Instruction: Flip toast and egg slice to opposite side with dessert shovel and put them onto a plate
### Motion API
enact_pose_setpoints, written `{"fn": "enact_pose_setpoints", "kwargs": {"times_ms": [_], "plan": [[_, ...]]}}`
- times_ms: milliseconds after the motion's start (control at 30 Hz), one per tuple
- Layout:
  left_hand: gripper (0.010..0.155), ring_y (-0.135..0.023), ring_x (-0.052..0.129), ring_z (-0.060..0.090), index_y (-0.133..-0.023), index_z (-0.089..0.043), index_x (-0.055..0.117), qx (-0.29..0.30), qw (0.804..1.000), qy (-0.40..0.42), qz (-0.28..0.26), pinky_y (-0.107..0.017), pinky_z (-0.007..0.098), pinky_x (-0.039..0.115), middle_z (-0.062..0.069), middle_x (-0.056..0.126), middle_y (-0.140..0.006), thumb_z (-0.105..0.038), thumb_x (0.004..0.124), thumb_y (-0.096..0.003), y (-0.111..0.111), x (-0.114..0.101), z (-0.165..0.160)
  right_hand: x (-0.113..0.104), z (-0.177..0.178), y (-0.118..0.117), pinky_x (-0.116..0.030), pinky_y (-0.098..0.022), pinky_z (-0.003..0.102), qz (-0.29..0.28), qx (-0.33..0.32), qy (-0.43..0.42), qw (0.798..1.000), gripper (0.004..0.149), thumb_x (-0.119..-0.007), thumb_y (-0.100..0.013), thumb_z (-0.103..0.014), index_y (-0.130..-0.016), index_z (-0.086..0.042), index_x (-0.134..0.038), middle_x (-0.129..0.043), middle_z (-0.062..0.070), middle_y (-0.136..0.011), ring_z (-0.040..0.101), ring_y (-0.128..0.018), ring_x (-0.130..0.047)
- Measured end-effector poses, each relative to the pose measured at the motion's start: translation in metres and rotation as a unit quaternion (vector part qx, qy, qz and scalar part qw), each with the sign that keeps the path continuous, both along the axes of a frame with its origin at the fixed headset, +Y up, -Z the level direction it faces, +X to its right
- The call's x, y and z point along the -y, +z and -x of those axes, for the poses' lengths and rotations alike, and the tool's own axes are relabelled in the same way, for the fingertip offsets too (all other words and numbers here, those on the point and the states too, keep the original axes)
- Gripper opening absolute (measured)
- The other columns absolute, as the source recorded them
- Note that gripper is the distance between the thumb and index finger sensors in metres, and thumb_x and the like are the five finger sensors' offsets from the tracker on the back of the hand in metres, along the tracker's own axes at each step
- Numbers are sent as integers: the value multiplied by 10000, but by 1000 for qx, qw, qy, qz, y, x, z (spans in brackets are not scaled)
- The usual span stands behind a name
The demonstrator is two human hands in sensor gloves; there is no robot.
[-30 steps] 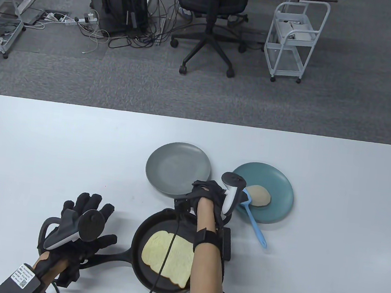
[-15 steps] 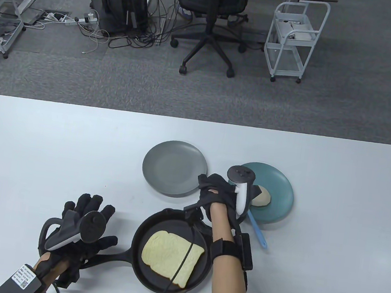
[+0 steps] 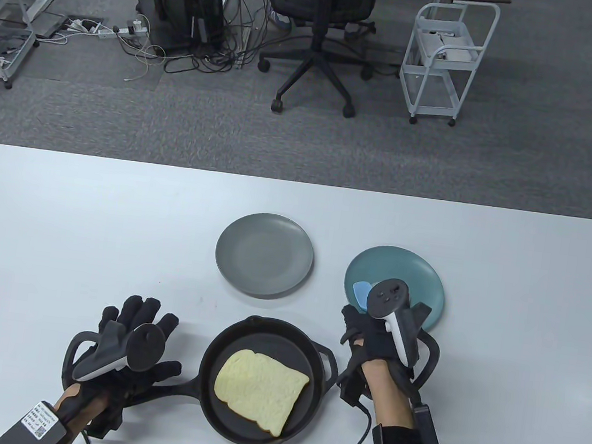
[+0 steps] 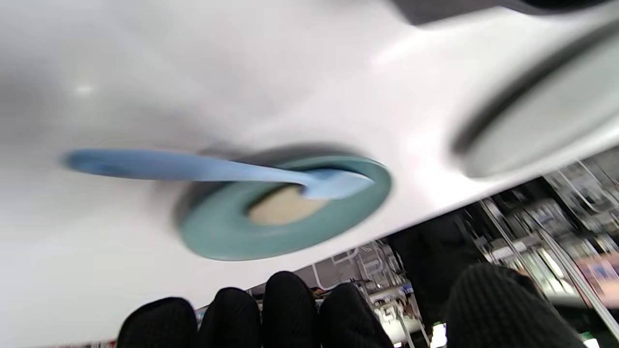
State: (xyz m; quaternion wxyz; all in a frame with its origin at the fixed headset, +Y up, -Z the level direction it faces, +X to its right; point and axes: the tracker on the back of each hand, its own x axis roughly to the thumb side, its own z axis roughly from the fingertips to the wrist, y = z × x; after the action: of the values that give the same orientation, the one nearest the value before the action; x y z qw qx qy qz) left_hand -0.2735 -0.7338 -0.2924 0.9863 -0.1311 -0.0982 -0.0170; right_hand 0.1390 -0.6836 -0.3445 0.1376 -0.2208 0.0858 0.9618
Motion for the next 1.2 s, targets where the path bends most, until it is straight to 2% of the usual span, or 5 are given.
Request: {"fn": "enact_pose_setpoints", "kwargs": {"times_ms": [267,400,600,1000,1200], "plan": [[937,-1133,140,440,-1112,-353,338,-1,1000,0,3,-793,666,184,90,178,-1231,-738,551,-284,0,0,-1,58,-8,0,-680,-642,564,145,27,169,974,860,-774,-428,-638,-1073,-108,-567,-768,156,-1090,435,-974,-746],[936,-1133,140,438,-1111,-354,339,-3,1000,2,4,-794,665,183,88,178,-1231,-738,552,-284,0,0,-1,60,-7,-1,-826,-486,449,76,43,225,970,759,-772,-403,-652,-957,-134,-759,-1025,-6,-745,285,-664,-1019],[940,-1133,139,439,-1112,-352,338,-1,1000,2,4,-793,666,184,88,179,-1231,-740,549,-282,1,0,0,53,-11,6,-881,-334,384,8,20,189,982,568,-820,-398,-586,-783,-179,-916,-1037,-131,-397,161,-392,-1070],[942,-1133,140,439,-1112,-353,340,-9,1000,9,8,-793,666,187,89,178,-1231,-742,536,-277,1,-1,3,-15,-13,53,-847,-430,426,-125,-62,50,989,525,-744,-459,-470,-904,-199,-807,-1002,-85,-576,226,-552,-1037],[942,-1133,136,440,-1113,-351,345,-27,999,22,9,-794,666,181,90,183,-1232,-740,540,-277,-1,-2,10,-17,-13,84,-877,-330,390,-223,-120,39,967,516,-770,-445,-499,-855,-195,-850,-1010,-109,-441,170,-386,-1056]]}}
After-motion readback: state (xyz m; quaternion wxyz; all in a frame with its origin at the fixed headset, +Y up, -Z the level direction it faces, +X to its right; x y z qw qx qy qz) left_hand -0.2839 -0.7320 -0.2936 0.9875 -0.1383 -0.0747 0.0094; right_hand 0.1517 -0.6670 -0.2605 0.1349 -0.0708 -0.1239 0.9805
